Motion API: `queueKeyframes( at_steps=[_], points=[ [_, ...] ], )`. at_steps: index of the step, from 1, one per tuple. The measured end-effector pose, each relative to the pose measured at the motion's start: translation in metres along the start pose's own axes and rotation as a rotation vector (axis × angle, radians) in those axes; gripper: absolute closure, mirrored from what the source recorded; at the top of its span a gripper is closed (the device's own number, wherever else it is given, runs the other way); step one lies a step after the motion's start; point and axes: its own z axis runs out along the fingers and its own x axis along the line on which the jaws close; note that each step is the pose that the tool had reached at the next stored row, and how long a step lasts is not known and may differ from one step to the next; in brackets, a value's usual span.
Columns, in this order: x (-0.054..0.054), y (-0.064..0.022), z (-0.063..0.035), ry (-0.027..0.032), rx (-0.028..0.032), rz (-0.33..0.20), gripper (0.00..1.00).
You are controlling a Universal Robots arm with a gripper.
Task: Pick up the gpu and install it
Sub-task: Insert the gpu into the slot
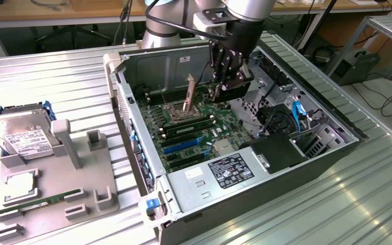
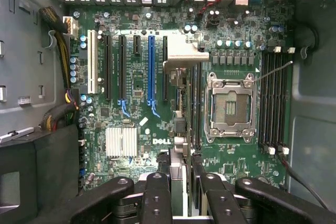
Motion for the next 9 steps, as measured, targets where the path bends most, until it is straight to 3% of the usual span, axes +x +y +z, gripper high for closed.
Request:
queueKeyframes(
  at_steps=[9],
  points=[
    [0.0, 0.0018, 0.0006, 0.0, 0.0, 0.0, 0.73]
  ],
)
